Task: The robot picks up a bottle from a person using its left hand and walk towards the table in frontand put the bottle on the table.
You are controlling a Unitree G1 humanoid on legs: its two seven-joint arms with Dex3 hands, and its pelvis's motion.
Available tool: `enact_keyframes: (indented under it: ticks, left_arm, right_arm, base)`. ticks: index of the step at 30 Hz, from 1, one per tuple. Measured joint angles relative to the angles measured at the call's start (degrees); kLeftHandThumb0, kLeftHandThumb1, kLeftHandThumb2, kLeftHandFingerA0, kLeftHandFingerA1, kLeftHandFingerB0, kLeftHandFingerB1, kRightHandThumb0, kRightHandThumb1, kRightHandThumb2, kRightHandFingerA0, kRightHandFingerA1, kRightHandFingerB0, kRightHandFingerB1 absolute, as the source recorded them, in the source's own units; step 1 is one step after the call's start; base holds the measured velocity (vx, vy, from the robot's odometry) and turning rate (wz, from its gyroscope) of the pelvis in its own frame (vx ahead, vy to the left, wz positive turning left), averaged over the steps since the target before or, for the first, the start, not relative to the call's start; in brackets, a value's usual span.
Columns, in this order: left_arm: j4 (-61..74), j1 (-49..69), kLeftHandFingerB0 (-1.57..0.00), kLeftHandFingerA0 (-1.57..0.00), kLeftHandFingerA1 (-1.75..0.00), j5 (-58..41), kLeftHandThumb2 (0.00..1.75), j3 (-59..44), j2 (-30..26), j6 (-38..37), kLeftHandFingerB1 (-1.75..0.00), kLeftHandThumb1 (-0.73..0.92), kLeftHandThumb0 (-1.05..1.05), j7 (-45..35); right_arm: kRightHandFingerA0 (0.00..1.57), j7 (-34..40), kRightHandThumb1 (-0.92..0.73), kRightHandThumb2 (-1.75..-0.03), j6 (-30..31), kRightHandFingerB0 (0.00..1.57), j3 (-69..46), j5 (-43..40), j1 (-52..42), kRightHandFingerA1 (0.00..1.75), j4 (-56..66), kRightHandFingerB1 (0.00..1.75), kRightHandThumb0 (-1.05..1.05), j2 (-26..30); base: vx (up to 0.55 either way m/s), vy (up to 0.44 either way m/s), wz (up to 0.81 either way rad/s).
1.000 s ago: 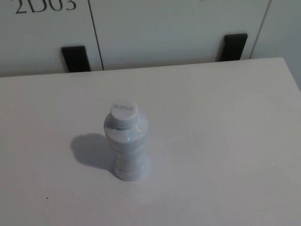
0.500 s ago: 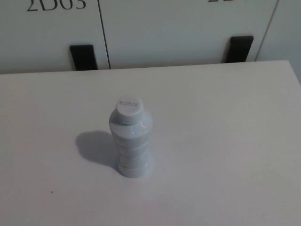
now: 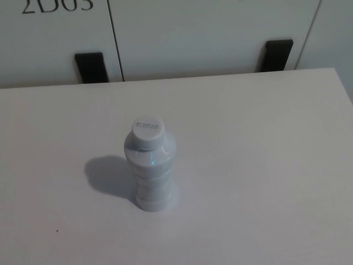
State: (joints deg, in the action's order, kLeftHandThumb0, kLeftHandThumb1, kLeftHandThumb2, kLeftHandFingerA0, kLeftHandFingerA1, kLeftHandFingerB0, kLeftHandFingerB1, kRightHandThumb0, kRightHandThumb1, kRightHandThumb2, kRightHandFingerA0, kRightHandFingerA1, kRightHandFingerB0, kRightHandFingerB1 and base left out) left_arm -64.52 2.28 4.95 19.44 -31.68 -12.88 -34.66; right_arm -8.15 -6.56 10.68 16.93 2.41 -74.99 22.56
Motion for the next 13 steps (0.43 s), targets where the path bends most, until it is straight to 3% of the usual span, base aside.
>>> enact_keyframes:
  ticks: [11,13]
  left_arm:
    - [-10.5,0.0,-0.45,-0.58,-0.49,6.4,0.64,3.7,1.3,0.7,-0.43,0.8,-0.42,10.4]
    - [-10.8,0.1,-0.45,-0.58,-0.49,7.2,0.65,3.9,1.5,0.6,-0.44,0.81,-0.4,11.1]
  right_arm:
    - [0.62,0.9,-0.78,-0.63,-0.6,0.47,1.8,1.4,-2.8,0.44,-0.6,0.37,-0.3,0.0]
    - [0.68,0.9,-0.79,-0.64,-0.6,0.46,2.2,1.7,-2.9,0.46,-0.6,0.37,-0.32,0.0]
  base:
    - [0.0,0.0,0.0]
    - [0.0,0.0,0.0]
